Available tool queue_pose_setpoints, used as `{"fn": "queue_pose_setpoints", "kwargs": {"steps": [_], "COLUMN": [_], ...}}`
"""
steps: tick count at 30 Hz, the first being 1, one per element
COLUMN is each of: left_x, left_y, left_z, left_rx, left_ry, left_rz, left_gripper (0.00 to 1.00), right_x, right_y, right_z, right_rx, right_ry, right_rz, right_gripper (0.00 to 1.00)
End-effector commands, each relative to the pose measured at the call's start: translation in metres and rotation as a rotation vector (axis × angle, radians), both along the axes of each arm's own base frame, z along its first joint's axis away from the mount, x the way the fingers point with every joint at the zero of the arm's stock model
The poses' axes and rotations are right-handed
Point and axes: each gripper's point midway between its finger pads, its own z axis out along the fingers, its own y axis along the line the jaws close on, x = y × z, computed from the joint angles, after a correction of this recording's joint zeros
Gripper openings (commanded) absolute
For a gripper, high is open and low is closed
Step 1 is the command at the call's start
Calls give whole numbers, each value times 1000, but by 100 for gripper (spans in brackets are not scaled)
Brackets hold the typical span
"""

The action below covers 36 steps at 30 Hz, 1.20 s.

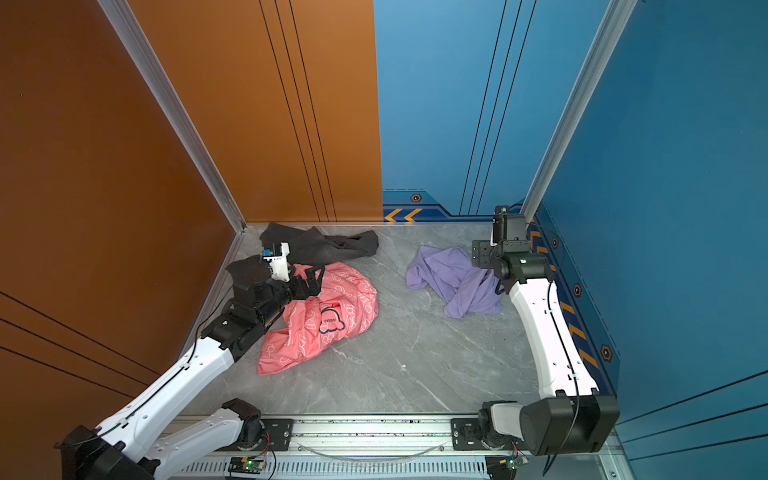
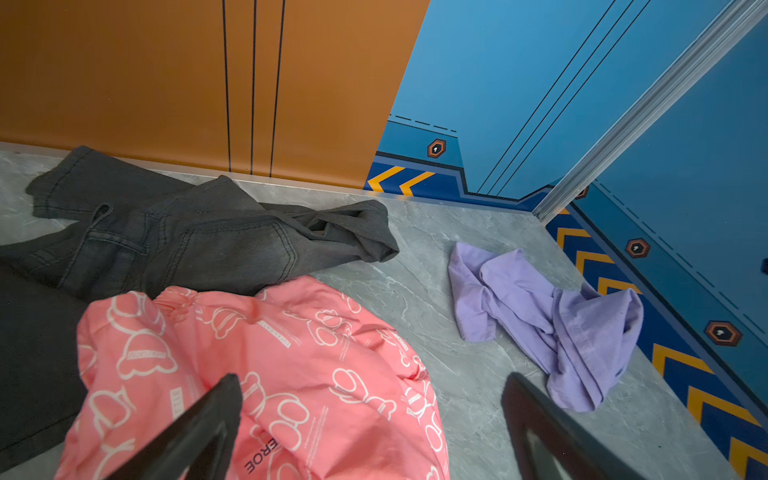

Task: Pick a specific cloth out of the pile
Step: 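Lift the lavender shirt and move it farther from the pile with the right gripper, then lower the lavender shirt onto the table and open the right gripper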

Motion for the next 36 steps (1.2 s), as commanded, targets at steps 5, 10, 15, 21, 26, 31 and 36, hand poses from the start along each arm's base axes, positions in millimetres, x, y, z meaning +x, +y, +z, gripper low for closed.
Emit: {"fn": "queue_pose_setpoints", "kwargs": {"steps": [5,10,15,21,26,31,36], "left_x": [-7,-12,-13,-15,-18,-19,-18], "left_y": [59,74,76,73,76,78,81], "left_z": [1,0,0,-1,-7,-15,-18], "left_rx": [172,163,135,117,118,118,122], "left_ry": [-10,-7,-3,3,12,28,39], "left_rz": [217,246,250,235,242,248,256], "left_gripper": [98,98,98,98,98,98,98], "right_x": [8,19,38,53,30,0,-10], "right_y": [37,37,32,25,15,9,11], "right_z": [-13,-61,-114,-182,-236,-268,-267], "right_rx": [196,244,296,372,397,398,464], "right_ry": [12,117,239,390,529,621,623], "right_rz": [98,46,-7,-54,-131,-171,-157], "right_gripper": [98,98,100,100,100,100,100]}}
